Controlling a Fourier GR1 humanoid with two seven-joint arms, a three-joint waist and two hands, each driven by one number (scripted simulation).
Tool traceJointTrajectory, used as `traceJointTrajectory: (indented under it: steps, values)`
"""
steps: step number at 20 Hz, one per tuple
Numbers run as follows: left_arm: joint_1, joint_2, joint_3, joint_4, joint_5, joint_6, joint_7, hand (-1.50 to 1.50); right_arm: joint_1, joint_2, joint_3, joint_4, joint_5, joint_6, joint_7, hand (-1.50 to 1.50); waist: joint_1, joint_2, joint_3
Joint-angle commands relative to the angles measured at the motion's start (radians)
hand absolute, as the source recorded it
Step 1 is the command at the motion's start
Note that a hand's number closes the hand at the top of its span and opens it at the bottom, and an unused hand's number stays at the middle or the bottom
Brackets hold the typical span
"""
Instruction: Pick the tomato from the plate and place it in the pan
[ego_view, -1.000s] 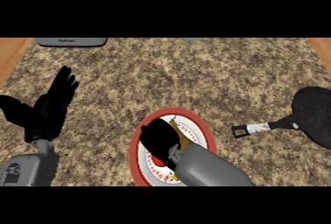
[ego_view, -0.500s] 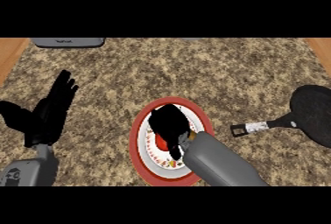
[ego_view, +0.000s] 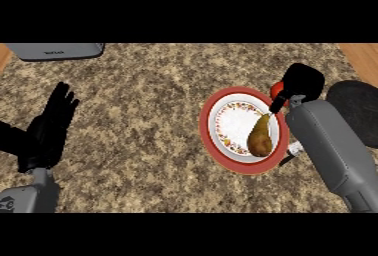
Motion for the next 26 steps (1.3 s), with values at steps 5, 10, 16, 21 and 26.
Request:
traceJointTrajectory:
  steps: [5,10,16,21,26]
  values:
    - [-0.068,-0.005,-0.058,-0.019,-0.007,-0.031,0.027,0.00,-0.287,-0.173,-0.113,0.198,0.238,-0.031,0.514,1.50,0.129,0.017,-0.001]
    - [-0.064,-0.029,-0.089,-0.004,-0.023,-0.031,0.012,0.00,-0.378,-0.201,-0.175,0.335,0.315,-0.083,0.582,1.50,0.154,0.027,0.003]
    - [-0.083,-0.021,-0.056,0.001,0.004,-0.029,0.035,0.00,-0.393,-0.258,-0.225,0.413,0.403,-0.151,0.604,1.50,0.130,0.015,0.004]
    - [-0.048,-0.020,-0.055,0.028,-0.016,-0.027,-0.001,0.00,-0.364,-0.272,-0.273,0.417,0.459,-0.216,0.609,1.50,0.100,0.005,0.004]
    - [-0.020,0.011,-0.011,0.011,0.024,-0.051,0.020,0.00,-0.270,-0.297,-0.324,0.363,0.479,-0.286,0.583,1.50,0.076,-0.007,0.004]
